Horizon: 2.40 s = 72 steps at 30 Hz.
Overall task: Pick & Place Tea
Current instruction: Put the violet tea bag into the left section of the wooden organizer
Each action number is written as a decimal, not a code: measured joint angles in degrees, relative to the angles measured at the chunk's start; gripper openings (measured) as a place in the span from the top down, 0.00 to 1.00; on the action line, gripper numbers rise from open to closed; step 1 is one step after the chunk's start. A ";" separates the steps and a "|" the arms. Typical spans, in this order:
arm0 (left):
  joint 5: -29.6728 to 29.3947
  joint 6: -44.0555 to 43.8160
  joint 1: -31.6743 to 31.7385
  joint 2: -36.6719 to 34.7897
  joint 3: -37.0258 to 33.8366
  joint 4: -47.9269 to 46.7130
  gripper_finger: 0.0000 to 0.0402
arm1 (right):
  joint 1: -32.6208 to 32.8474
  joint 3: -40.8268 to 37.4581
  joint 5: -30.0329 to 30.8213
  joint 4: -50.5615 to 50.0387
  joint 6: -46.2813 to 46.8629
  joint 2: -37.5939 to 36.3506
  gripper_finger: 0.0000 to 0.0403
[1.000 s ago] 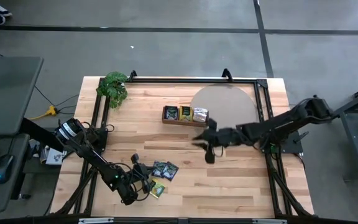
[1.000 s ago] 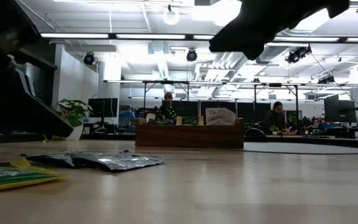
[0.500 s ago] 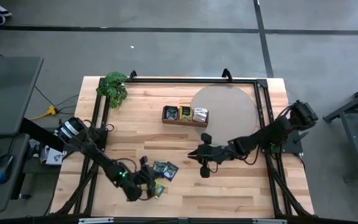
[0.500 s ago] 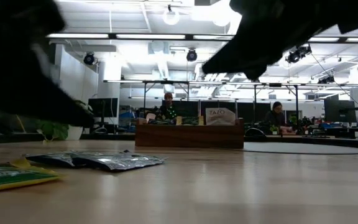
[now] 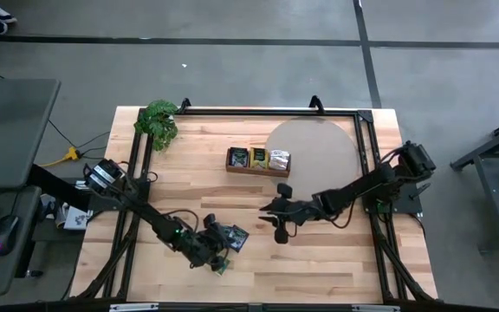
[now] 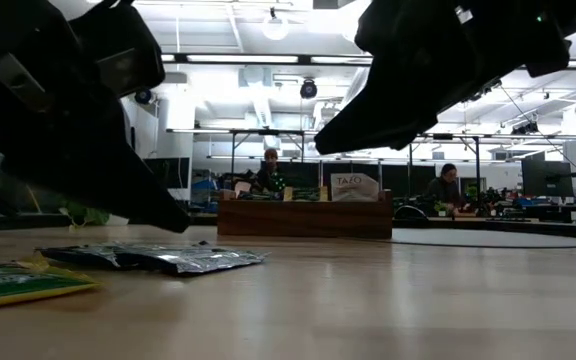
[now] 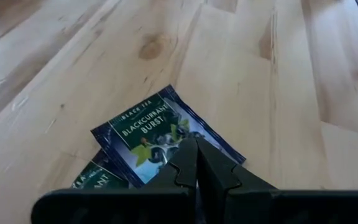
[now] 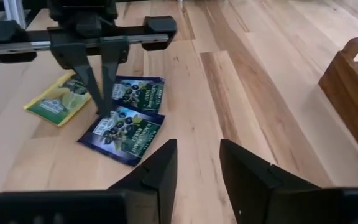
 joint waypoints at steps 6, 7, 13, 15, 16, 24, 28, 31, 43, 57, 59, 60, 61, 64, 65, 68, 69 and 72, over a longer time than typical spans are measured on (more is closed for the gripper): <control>1.22 -1.61 0.03 0.00 0.00 -1.46 1.00 | -1.11 0.00 -0.25 0.00 -1.17 0.00 0.71; 1.21 -2.04 0.02 0.00 0.00 -2.07 1.00 | -1.18 0.00 -0.44 0.00 -1.17 0.00 0.71; 3.19 -4.61 0.02 0.00 0.04 -4.59 1.00 | -1.34 0.00 -0.44 -0.02 -0.93 0.00 0.70; 3.55 -4.74 0.02 0.00 0.04 -4.79 1.00 | -1.46 0.00 -0.71 -0.02 -0.06 0.00 0.70; 3.85 -4.76 0.02 0.10 0.04 -4.78 1.00 | -1.54 0.00 -1.03 0.03 0.44 0.02 0.70; 3.04 -6.69 0.02 3.53 0.31 -3.26 1.00 | -1.59 0.00 -5.15 0.81 6.24 0.02 0.71; 2.64 -7.51 0.02 4.23 0.32 -3.23 1.00 | -1.59 0.00 -7.68 0.79 12.00 0.04 0.71; 2.46 -7.30 0.02 4.29 0.31 -3.91 1.00 | -1.59 0.00 -9.49 0.76 16.00 0.04 0.71; 2.63 -4.73 0.02 4.39 0.31 -5.77 1.00 | -2.83 7.06 -16.30 -8.52 12.79 0.07 0.71; 0.90 1.95 0.18 6.10 0.45 -5.98 1.00 | -4.33 23.11 -19.53 -31.70 17.18 10.68 0.71; 0.07 1.96 0.30 7.28 0.90 -5.27 1.00 | -5.09 23.48 -21.69 -31.39 18.60 11.62 0.71; -0.09 2.00 0.33 7.63 1.23 -5.30 1.00 | -5.42 23.61 -22.13 -31.37 19.09 11.81 0.71; -0.41 2.15 0.34 8.10 1.67 -5.44 1.00 | -5.73 23.61 -22.46 -31.29 19.32 11.85 0.71; -2.10 3.83 0.39 10.17 3.69 -5.25 1.00 | -6.42 23.61 -23.19 -31.06 20.12 11.85 0.71; -2.89 4.67 0.36 10.57 4.31 -5.41 1.00 | -6.60 23.61 -23.66 -31.28 20.28 11.85 0.71; -3.17 6.58 0.39 10.82 5.49 -6.58 1.00 | -6.73 23.61 -24.49 -31.69 21.50 12.06 0.70; -3.09 7.00 0.46 10.84 5.66 -6.60 1.00 | -6.75 23.63 -24.62 -32.11 21.57 12.16 0.70; -2.94 7.34 0.81 11.25 5.70 -6.17 1.00 | -6.62 23.41 -25.15 -32.33 22.85 12.85 0.68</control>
